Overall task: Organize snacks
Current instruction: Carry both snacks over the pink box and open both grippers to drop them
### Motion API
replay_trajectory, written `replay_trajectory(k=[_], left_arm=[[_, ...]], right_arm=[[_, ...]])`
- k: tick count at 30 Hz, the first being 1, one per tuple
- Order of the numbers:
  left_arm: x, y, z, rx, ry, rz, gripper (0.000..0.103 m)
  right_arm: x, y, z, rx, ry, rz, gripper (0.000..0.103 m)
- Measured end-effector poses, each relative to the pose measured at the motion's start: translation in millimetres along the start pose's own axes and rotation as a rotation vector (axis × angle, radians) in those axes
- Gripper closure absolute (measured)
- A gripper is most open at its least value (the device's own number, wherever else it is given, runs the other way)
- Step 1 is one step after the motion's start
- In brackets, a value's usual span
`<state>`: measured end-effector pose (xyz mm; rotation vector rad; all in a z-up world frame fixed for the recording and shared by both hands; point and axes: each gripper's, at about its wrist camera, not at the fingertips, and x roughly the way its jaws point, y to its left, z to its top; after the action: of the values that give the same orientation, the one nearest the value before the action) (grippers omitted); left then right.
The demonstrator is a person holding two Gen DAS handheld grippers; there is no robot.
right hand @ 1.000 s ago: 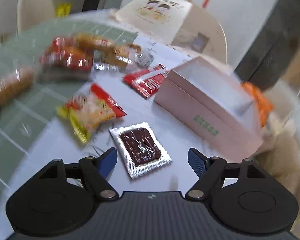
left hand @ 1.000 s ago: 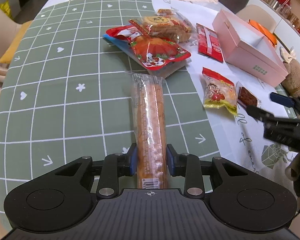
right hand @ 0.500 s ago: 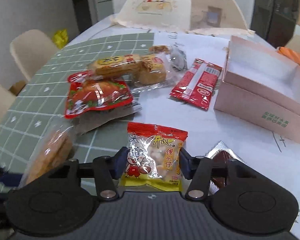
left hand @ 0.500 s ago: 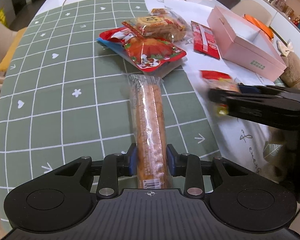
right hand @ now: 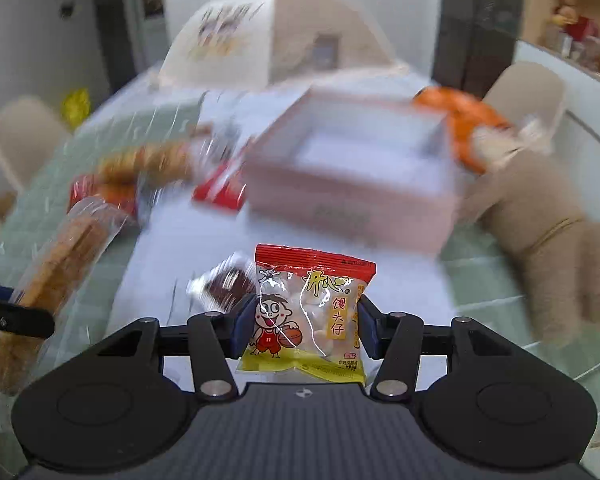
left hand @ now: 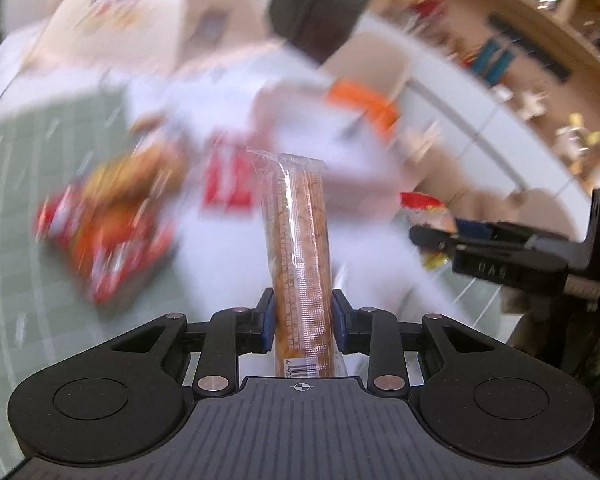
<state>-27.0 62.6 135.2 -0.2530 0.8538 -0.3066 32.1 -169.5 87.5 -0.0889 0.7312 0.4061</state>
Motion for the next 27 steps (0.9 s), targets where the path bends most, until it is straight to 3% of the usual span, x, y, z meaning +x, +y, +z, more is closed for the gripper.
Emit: replay_trajectory(k=[5, 8, 10, 11, 12, 16, 20, 24, 27], left_arm=[[15.4, -36.0, 117.6, 0.115, -0.027, -0.099, 0.070], [45.1, -47.8, 190.7, 0.119, 0.055, -0.127, 0.069], [60.1, -39.3, 215.4, 0.059, 0.058, -0.117, 0.069], [63.7, -32.8, 220.1, 0.033, 0.043, -0.110, 0.069], [67.5, -24.9, 221.3, 0.014, 0.030, -0.107, 0.069], [92.7, 12.1, 210.1, -0.010, 0.021, -0.062, 0.069], [143.0, 51.6, 197.2, -0.037, 0.115, 0.052, 0.069], [188.1, 73.3, 184.6, -0.049, 0.186, 0.082, 0.069], [213.0, 78.1, 185.6, -0.017, 0.170, 0.106, 0.069]], right_arm=[[-24.6, -23.7, 74.4, 0.025, -0.199, -0.030, 0.051], [-11.5, -31.9, 124.4, 0.048, -0.225, -0.037, 0.050], [5.4, -40.8, 151.0, 0.083, -0.201, -0.034, 0.044], [14.0, -46.2, 160.2, 0.105, -0.186, -0.045, 0.033], [19.8, -51.4, 164.1, 0.125, -0.183, -0.063, 0.030], [32.1, -63.8, 143.2, 0.156, -0.158, -0.091, 0.028], [46.0, -64.9, 98.9, 0.138, -0.076, -0.078, 0.027], [69.9, -39.6, 65.1, 0.077, 0.005, -0.013, 0.027], [86.2, -11.7, 46.6, 0.023, 0.056, 0.013, 0.027]])
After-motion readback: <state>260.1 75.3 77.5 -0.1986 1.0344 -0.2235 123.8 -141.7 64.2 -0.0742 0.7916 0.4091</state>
